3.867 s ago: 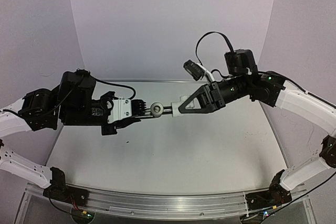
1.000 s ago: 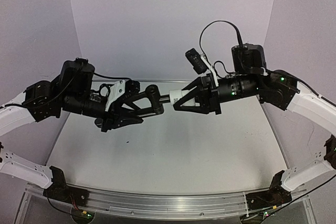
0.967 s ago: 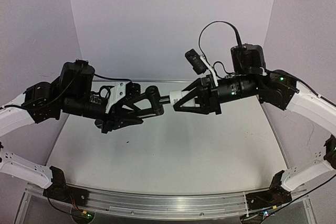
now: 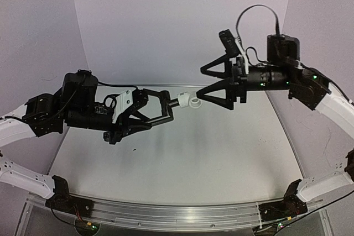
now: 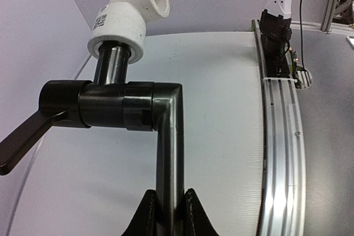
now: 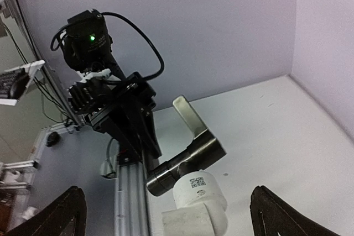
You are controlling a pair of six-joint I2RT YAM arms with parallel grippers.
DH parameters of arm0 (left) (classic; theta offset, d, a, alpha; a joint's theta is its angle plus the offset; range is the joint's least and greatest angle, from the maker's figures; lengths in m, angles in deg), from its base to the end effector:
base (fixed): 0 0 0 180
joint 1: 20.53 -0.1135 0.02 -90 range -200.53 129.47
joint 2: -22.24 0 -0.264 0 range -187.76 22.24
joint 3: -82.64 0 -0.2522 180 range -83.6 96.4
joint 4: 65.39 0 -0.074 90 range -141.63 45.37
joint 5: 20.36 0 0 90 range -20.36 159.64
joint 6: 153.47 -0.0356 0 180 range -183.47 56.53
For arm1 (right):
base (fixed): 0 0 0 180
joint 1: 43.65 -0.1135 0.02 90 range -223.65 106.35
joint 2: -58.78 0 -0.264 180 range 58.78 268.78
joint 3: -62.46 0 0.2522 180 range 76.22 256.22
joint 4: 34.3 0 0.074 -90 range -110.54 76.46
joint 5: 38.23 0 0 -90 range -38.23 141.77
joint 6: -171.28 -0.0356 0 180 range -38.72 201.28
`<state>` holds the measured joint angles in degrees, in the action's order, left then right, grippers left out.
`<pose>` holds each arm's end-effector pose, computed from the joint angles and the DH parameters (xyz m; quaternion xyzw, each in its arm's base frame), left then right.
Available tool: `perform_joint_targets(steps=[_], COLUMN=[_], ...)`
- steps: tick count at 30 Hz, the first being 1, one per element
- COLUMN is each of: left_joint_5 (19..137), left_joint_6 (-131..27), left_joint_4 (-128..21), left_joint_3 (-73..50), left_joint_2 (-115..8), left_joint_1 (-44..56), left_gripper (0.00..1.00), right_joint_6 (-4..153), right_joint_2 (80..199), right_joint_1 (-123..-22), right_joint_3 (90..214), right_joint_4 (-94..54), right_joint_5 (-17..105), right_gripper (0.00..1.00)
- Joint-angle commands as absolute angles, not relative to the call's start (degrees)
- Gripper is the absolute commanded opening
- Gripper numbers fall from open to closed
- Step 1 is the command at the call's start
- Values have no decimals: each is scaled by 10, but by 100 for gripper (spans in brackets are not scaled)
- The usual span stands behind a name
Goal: Install the water faucets
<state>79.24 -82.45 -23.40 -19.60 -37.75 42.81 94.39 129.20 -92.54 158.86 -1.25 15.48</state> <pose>0.0968 -0.2061 0.3743 0.5849 0.6001 -0.2693 0.4746 0.1552 0.2099 0.4601 -0.5435 0.5042 0.4154 0.5271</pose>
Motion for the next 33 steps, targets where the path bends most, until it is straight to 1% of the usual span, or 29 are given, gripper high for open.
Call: perform_joint_targets(steps=[1, 5, 8, 12, 14, 19, 26, 31, 33], left_joint_5=[880, 903, 922, 944, 952, 959, 957, 959, 958], left_joint_6=[-765, -756, -751, -744, -742, -746, -760, -769, -775], left_joint_4=[-271, -244, -233, -226, -226, -223, -216, -218, -221], left_joint_3=[-144, -122, -112, -101, -100, -96, -92, -91, -93], left_joint_2=[-368, -383, -392, -402, -405, -409, -419, -426, -425], left_joint_1=[416, 414, 412, 411, 410, 410, 410, 410, 410], left_gripper=[0, 0, 0, 0, 0, 0, 0, 0, 0], right_joint_6=[1289, 1461, 1551, 1618, 1630, 1635, 1578, 1542, 1529], right_joint_2=[1234, 1218, 1215, 1223, 1229, 1244, 1271, 1283, 1286], right_joint_1=[-930, -946, -958, -967, -970, -980, -989, -994, -996], right_joint_3=[1549, 1522, 1500, 1491, 1493, 1494, 1514, 1522, 1523], right_joint_4=[-13, 32, 40, 42, 43, 46, 45, 45, 43], right_joint_5=[203, 209, 230, 240, 240, 237, 226, 223, 225], right_gripper=[98, 98, 98, 98, 96, 78, 70, 59, 52])
